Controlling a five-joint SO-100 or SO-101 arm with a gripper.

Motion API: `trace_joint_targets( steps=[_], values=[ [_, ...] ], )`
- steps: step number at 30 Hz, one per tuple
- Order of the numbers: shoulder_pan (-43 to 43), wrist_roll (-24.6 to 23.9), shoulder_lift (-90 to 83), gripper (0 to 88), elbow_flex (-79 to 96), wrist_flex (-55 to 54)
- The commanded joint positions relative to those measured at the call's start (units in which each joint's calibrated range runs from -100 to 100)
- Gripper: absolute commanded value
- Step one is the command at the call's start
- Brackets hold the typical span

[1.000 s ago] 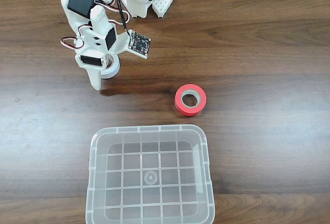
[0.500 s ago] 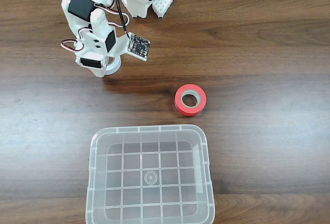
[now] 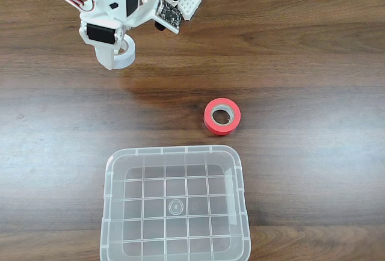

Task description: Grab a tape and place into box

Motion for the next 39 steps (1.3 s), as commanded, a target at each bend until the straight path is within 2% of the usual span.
trace_joint_targets(
  steps=[1, 6, 13, 20, 29, 39],
  values=[
    [-0.4, 0.3, -9.0, 6.3, -5.2, 1.0],
    [-4.3, -0.6, -9.2, 6.4, -14.5, 1.0],
    [-14.8, -5.2, -1.1, 6.4, -36.9, 0.4],
    [-21.6, -7.7, 19.8, 6.4, -62.1, 0.1],
    [-25.9, -7.7, 49.0, 6.4, -90.6, -0.1],
    [-27.1, -7.6, 70.8, 6.4, -109.9, -0.1]
  ],
)
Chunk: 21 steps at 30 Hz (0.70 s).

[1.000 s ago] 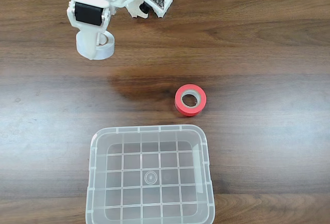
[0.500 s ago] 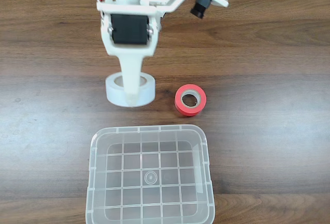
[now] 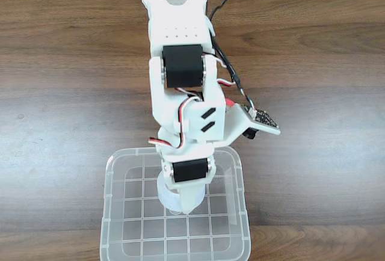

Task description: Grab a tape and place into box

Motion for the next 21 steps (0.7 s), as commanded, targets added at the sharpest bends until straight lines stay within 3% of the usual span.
trace_joint_targets(
  steps=[1, 4, 10, 21],
  values=[
    [-0.2, -0.5, 4.1, 6.4, -13.2, -0.8],
    [-0.1, -0.4, 6.3, 7.1, -14.5, -0.8],
    [0.4, -0.2, 6.6, 23.3, -14.5, -0.6],
    [0.6, -0.2, 6.4, 23.1, -14.5, 2.6]
  ],
)
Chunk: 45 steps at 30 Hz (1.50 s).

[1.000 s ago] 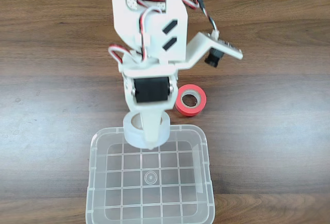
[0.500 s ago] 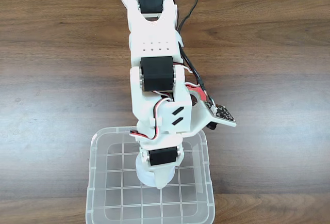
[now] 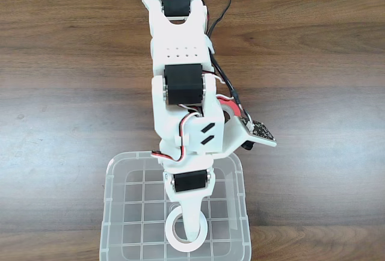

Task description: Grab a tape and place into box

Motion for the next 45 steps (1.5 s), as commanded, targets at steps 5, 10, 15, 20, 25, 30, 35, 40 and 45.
trace_joint_targets(
  steps=[5, 10, 15, 20, 25, 30, 35, 40, 45],
  values=[
    [0.6, -0.4, -3.3, 23.1, -4.9, 4.1],
    [0.6, -0.5, -7.8, 23.1, -4.9, 9.6],
    [0.5, -0.6, -14.6, 23.0, -4.9, 18.8],
    [0.4, -2.7, -22.9, 11.7, -4.9, 28.5],
    [0.4, -3.7, -34.1, 2.0, -3.9, 30.1],
    [-0.4, -3.5, -46.4, 2.0, 0.1, 30.1],
    [-1.6, -3.4, -60.7, 1.5, 15.9, 30.1],
    [-1.7, -3.7, -75.7, 1.4, 37.4, 30.1],
    [-1.5, -3.4, -89.4, 1.4, 59.8, 30.0]
  ],
)
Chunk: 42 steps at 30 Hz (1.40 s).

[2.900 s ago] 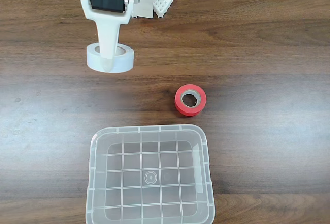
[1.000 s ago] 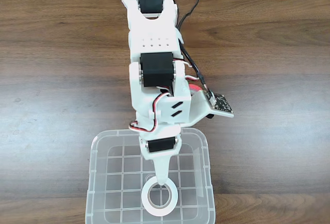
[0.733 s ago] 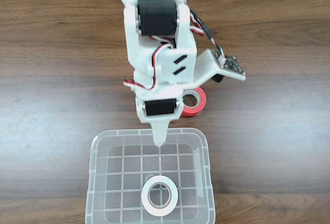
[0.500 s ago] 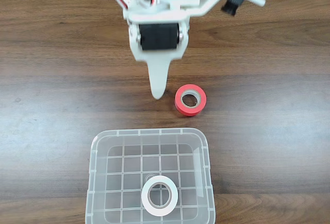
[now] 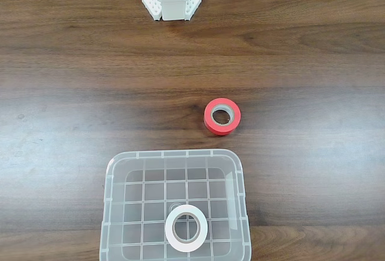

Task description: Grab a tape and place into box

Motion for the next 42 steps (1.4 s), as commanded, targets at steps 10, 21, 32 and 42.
trace_joint_targets(
  steps=[10, 21, 32, 42],
  values=[
    [0.8, -0.2, -28.4, 1.3, 61.9, -14.4],
    [0.0, -0.5, -48.8, 1.3, 100.9, -35.6],
    [0.7, -0.6, -61.5, 1.3, 113.9, -35.8],
    [0.7, -0.5, -69.9, 1.3, 119.0, -34.9]
  ],
)
